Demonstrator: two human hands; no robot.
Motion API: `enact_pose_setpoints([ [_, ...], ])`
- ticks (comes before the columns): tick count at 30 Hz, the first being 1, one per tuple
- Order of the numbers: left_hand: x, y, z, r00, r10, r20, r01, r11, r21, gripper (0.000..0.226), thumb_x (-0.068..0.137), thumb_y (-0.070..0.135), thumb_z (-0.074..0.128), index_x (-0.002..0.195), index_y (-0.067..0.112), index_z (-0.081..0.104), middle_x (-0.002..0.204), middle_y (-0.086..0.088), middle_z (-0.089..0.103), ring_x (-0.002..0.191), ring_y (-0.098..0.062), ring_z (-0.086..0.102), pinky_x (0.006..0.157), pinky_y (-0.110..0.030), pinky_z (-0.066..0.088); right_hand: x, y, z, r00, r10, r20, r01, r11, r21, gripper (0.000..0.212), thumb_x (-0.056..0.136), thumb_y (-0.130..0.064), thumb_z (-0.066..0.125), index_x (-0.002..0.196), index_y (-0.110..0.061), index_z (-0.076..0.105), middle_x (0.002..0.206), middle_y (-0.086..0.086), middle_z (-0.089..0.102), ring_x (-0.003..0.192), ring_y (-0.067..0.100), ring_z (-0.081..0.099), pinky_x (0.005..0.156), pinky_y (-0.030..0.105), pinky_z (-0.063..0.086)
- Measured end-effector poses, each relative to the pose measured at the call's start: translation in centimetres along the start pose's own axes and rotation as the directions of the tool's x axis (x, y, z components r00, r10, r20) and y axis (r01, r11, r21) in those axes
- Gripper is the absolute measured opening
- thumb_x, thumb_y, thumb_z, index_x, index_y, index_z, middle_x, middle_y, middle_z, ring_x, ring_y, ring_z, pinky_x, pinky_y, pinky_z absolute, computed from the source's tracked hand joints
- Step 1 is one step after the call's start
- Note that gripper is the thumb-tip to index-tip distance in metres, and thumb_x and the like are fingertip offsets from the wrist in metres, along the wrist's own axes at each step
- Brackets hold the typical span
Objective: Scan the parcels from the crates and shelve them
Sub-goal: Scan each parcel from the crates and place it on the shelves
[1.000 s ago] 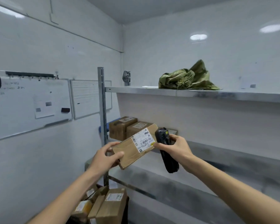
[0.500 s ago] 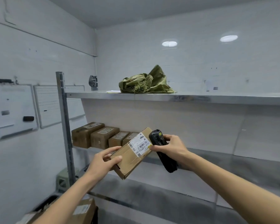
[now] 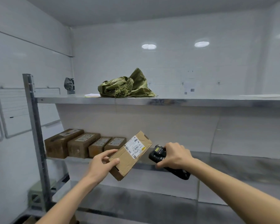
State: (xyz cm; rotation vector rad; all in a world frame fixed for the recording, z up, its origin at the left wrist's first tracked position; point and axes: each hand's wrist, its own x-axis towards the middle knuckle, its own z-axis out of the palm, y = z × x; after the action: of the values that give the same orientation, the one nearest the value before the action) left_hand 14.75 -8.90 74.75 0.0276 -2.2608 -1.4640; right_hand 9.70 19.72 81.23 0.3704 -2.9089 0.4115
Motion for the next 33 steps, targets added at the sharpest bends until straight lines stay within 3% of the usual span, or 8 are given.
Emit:
enact_pose_setpoints([
  [6, 1.4, -0.1, -0.4, 1.0, 0.002, -0.027, -0.002, 1.0, 0.01, 0.033, 0.073, 0.05, 0.077, 0.104, 0.058, 0.07, 0.083, 0.006, 0.073, 0.088, -0.015, 0.07, 0.087, -0.043, 0.059, -0.4, -0.6, -0.3, 1.0, 0.024, 0.003, -0.023, 0.988, -0.15, 0.046, 0.062, -0.049, 0.085, 0.078, -0.021, 0.053, 0.085, -0.001, 0.062, 0.083, 0.026, 0.059, 0.068, 0.029, 0.041],
  [12, 1.6, -0.4, -0.3, 1.0, 0.007, -0.013, -0.007, 1.0, 0.019, 0.029, 0.084, 0.034, 0.078, 0.109, 0.047, 0.073, 0.086, 0.011, 0.072, 0.092, -0.013, 0.068, 0.088, -0.042, 0.058, -0.3, -1.2, -0.4, 0.999, 0.023, 0.023, -0.018, 0.98, -0.198, 0.049, 0.061, -0.052, 0.087, 0.081, -0.021, 0.055, 0.081, -0.003, 0.058, 0.081, 0.025, 0.058, 0.068, 0.029, 0.042],
  [18, 2.3, -0.7, -0.4, 1.0, 0.006, -0.019, -0.006, 1.0, 0.018, 0.027, 0.084, 0.034, 0.079, 0.104, 0.051, 0.072, 0.084, 0.006, 0.074, 0.088, -0.013, 0.068, 0.089, -0.04, 0.057, 0.0, -1.8, 0.1, 0.998, 0.025, 0.059, -0.011, 0.974, -0.225, 0.056, 0.061, -0.054, 0.088, 0.072, -0.021, 0.045, 0.074, -0.005, 0.051, 0.079, 0.024, 0.057, 0.065, 0.031, 0.041],
  [25, 2.9, -1.5, -0.3, 1.0, -0.009, -0.005, 0.009, 1.0, -0.009, 0.027, 0.084, 0.036, 0.078, 0.101, 0.056, 0.071, 0.084, 0.007, 0.073, 0.09, -0.014, 0.069, 0.089, -0.041, 0.059, 0.7, -2.0, 0.4, 0.998, 0.032, 0.046, -0.022, 0.979, -0.203, 0.052, 0.061, -0.056, 0.088, 0.081, -0.021, 0.055, 0.082, -0.003, 0.059, 0.081, 0.025, 0.059, 0.067, 0.031, 0.043],
  [28, 3.3, -2.0, -0.2, 0.999, -0.031, 0.017, 0.032, 0.998, -0.055, 0.029, 0.084, 0.038, 0.078, 0.106, 0.056, 0.07, 0.089, 0.004, 0.073, 0.093, -0.016, 0.069, 0.089, -0.043, 0.059, 1.1, -1.8, 1.0, 0.997, 0.037, 0.073, -0.03, 0.995, -0.097, 0.059, 0.058, -0.061, 0.086, 0.093, -0.02, 0.063, 0.09, -0.003, 0.068, 0.086, 0.023, 0.065, 0.07, 0.032, 0.05],
  [33, 4.0, -2.1, 1.3, 0.992, -0.119, 0.032, 0.123, 0.974, -0.19, 0.026, 0.087, 0.034, 0.076, 0.111, 0.042, 0.068, 0.099, -0.013, 0.066, 0.096, -0.026, 0.067, 0.081, -0.047, 0.062, 1.5, -2.8, 3.1, 0.991, -0.115, 0.075, 0.083, 0.936, 0.341, 0.054, 0.055, -0.058, 0.086, 0.099, -0.028, 0.073, 0.088, -0.009, 0.075, 0.082, 0.01, 0.072, 0.079, 0.036, 0.062],
])
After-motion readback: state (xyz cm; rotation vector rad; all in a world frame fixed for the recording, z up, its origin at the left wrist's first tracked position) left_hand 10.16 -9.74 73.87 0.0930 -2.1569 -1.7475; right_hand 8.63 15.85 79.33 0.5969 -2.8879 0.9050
